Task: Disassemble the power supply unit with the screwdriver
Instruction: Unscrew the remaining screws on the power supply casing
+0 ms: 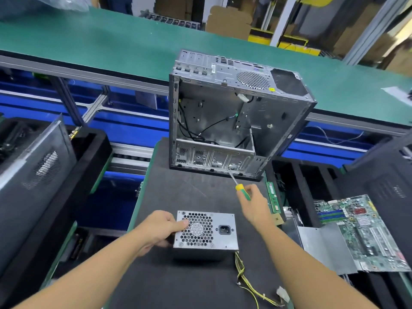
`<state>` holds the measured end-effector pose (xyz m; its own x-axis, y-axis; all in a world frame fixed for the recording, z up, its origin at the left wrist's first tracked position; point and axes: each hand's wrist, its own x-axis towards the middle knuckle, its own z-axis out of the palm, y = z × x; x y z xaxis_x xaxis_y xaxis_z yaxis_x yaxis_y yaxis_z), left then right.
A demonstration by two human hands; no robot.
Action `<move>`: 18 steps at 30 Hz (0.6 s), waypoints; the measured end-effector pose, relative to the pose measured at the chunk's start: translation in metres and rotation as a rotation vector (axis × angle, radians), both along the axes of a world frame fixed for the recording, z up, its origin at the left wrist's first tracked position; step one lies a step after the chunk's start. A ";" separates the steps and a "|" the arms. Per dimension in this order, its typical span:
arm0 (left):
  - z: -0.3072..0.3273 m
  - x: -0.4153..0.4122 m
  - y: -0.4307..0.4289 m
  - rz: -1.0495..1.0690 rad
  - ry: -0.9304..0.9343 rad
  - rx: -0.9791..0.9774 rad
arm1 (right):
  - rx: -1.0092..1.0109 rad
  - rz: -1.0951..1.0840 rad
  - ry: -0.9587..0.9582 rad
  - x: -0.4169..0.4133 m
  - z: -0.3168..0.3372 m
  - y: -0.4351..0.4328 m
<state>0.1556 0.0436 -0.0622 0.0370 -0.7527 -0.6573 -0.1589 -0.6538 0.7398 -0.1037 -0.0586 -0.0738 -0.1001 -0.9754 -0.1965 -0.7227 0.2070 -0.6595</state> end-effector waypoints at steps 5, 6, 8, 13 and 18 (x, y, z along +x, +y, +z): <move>0.013 0.009 -0.022 -0.331 -0.312 -0.046 | 0.008 0.073 -0.160 0.041 0.055 -0.028; 0.018 0.009 -0.027 -0.441 -0.446 -0.154 | 0.049 0.123 -0.168 0.050 0.063 -0.031; 0.027 -0.003 -0.032 -0.640 -0.606 -0.407 | 0.101 0.200 -0.189 0.065 0.076 -0.031; 0.008 -0.056 -0.011 -1.043 -0.909 -0.563 | 0.050 0.217 -0.218 0.071 0.087 -0.021; -0.015 -0.061 -0.009 -0.861 -1.144 -0.738 | -0.122 0.124 -0.172 0.042 0.098 -0.012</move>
